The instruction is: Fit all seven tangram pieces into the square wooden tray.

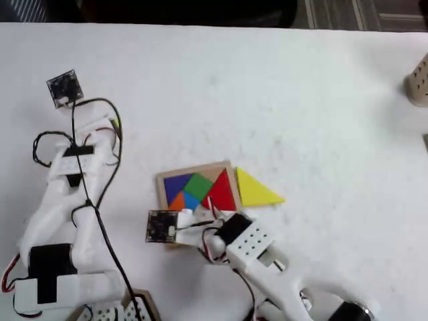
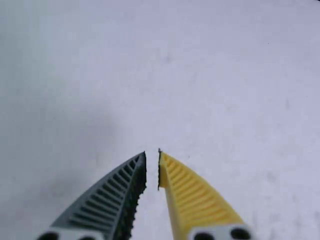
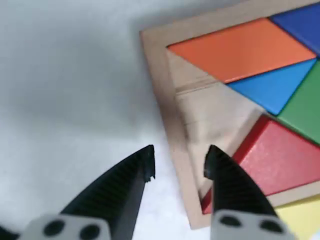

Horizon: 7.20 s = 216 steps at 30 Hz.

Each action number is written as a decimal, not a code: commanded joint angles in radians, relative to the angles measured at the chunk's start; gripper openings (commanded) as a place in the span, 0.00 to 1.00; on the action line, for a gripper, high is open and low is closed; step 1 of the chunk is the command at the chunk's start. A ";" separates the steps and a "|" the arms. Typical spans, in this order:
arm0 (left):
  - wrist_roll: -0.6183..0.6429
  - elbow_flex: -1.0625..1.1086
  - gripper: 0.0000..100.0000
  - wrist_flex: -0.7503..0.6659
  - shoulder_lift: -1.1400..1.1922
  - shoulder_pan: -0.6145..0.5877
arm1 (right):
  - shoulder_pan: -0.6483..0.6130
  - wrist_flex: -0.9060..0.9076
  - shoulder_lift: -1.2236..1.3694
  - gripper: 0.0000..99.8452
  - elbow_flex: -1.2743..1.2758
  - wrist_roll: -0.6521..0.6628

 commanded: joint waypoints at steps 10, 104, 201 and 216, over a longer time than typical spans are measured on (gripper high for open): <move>-0.005 -0.083 0.08 -0.015 -0.005 -0.094 | -0.005 -0.025 0.282 0.24 -0.190 0.009; -0.012 -0.058 0.08 -0.015 -0.005 -0.042 | 0.567 0.110 0.690 0.41 -0.740 -0.652; -0.014 -0.049 0.08 -0.015 -0.007 -0.027 | 0.588 0.320 0.811 0.34 -0.832 -0.605; -0.014 -0.049 0.08 -0.015 -0.007 -0.027 | 0.596 0.331 0.845 0.33 -0.822 -0.560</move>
